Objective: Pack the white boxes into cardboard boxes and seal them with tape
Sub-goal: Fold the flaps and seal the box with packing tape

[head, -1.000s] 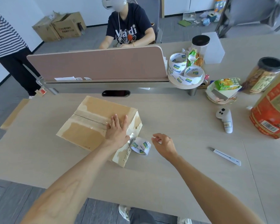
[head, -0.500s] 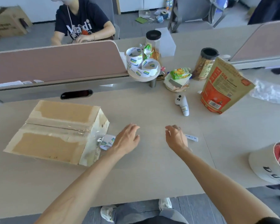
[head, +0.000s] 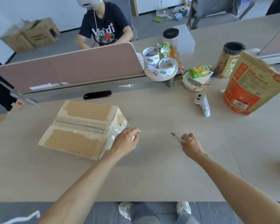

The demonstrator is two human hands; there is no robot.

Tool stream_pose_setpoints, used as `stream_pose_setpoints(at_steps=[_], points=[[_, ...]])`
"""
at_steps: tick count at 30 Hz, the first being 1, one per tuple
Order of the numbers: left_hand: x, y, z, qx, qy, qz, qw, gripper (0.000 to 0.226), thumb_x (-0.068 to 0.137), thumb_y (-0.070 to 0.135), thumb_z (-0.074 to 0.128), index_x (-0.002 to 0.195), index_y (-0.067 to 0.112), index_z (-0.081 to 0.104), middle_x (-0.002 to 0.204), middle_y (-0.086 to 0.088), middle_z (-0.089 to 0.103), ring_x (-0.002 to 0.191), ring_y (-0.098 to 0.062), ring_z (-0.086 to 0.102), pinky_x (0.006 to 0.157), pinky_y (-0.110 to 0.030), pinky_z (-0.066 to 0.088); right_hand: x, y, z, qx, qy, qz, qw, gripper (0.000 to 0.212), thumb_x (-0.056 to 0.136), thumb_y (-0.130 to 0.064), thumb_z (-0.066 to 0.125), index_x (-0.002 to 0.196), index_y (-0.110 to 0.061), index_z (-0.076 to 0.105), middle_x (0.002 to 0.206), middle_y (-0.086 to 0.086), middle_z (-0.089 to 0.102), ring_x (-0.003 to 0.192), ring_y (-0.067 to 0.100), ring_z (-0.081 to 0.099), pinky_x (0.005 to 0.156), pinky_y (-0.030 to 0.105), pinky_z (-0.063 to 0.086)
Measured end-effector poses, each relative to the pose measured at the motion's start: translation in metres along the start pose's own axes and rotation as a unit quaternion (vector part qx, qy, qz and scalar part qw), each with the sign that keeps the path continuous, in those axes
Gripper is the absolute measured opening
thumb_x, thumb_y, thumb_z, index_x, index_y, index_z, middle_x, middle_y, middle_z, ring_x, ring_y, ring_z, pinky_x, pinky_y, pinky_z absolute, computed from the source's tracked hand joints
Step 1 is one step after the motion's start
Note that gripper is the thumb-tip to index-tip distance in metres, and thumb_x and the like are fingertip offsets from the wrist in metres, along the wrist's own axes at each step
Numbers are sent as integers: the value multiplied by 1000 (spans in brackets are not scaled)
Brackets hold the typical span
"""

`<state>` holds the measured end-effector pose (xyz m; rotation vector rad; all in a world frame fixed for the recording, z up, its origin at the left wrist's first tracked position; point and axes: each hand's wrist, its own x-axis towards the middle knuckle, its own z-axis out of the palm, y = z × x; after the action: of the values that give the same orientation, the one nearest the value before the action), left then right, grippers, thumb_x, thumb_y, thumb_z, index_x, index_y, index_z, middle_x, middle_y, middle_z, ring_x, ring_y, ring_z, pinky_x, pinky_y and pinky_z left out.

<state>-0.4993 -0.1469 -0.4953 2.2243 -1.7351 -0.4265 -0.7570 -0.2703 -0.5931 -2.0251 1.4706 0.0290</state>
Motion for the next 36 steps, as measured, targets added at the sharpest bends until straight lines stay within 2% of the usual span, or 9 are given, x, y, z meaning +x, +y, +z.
stream_pose_setpoints(at_steps=[2, 4, 7, 10, 13, 16, 22, 28, 36], points=[[-7, -24, -24, 9, 98, 34, 995, 30, 88, 14, 45, 107, 12, 68, 108, 1, 66, 107, -15, 53, 89, -26, 42, 0, -48, 12, 103, -1, -38, 994, 21, 95, -9, 52, 115, -2, 54, 107, 18, 54, 97, 40, 57, 74, 38, 42], [-11, -50, -41, 40, 141, 27, 989, 33, 84, 7, 51, 114, 9, 66, 116, -4, 63, 111, -21, 53, 98, -29, 40, -7, -99, 21, 210, -17, -34, 977, 10, 96, -13, 49, 106, -10, 49, 93, 14, 58, 88, 36, 60, 72, 42, 47], [-13, -79, -56, 59, 63, -61, 994, 50, 95, 13, 53, 143, 9, 42, 150, -7, 39, 138, -24, 34, 117, -34, 23, -23, -162, 35, 345, -71, -6, 936, 10, 97, -21, 45, 104, -14, 49, 91, 14, 64, 71, 26, 59, 68, 46, 54], [-10, -97, -62, 33, -23, -90, 995, 58, 101, 31, 46, 153, 19, 24, 162, 3, 11, 149, -16, 8, 118, -29, 7, -40, -204, 47, 409, -126, 2, 904, 22, 101, -33, 45, 105, -13, 53, 91, 10, 67, 64, 19, 65, 60, 33, 56], [-9, -106, -62, 3, -43, -78, 996, 60, 100, 38, 47, 154, 26, 22, 162, 10, 7, 149, -7, 1, 121, -31, 5, -45, -226, 61, 401, -138, 6, 906, 25, 100, -36, 47, 102, -12, 54, 86, 3, 71, 64, 18, 69, 57, 28, 53], [-10, -112, -59, -9, -36, -63, 997, 60, 100, 39, 48, 153, 28, 22, 161, 11, 7, 148, -7, 1, 122, -33, 5, -44, -235, 69, 404, -151, 28, 902, 15, 96, -22, 47, 101, -10, 55, 79, -1, 71, 64, 23, 71, 69, 38, 60], [-4, -123, -56, -41, -48, -44, 997, 48, 105, 24, 37, 152, 23, 24, 157, 12, 8, 150, -13, 3, 122, -30, 2, -39, -244, 71, 399, -148, 19, 905, 13, 97, -22, 49, 100, -11, 55, 73, -5, 72, 63, 25, 72, 74, 45, 60], [-3, -124, -55, -49, -41, -48, 997, 48, 105, 20, 38, 151, 21, 25, 161, 5, 11, 149, -12, 3, 120, -26, 1, -36, -254, 69, 391, -165, 30, 905, 17, 98, -23, 48, 108, -9, 52, 75, -5, 72, 53, 20, 67, 56, 29, 57], [-3, -124, -56, -47, -39, -44, 997, 49, 104, 18, 39, 151, 18, 25, 161, 2, 11, 150, -15, 3, 118, -22, -2, -35, -256, 75, 393, -169, 44, 903, 16, 97, -24, 48, 107, -11, 52, 70, -7, 72, 58, 23, 69, 75, 47, 60]])
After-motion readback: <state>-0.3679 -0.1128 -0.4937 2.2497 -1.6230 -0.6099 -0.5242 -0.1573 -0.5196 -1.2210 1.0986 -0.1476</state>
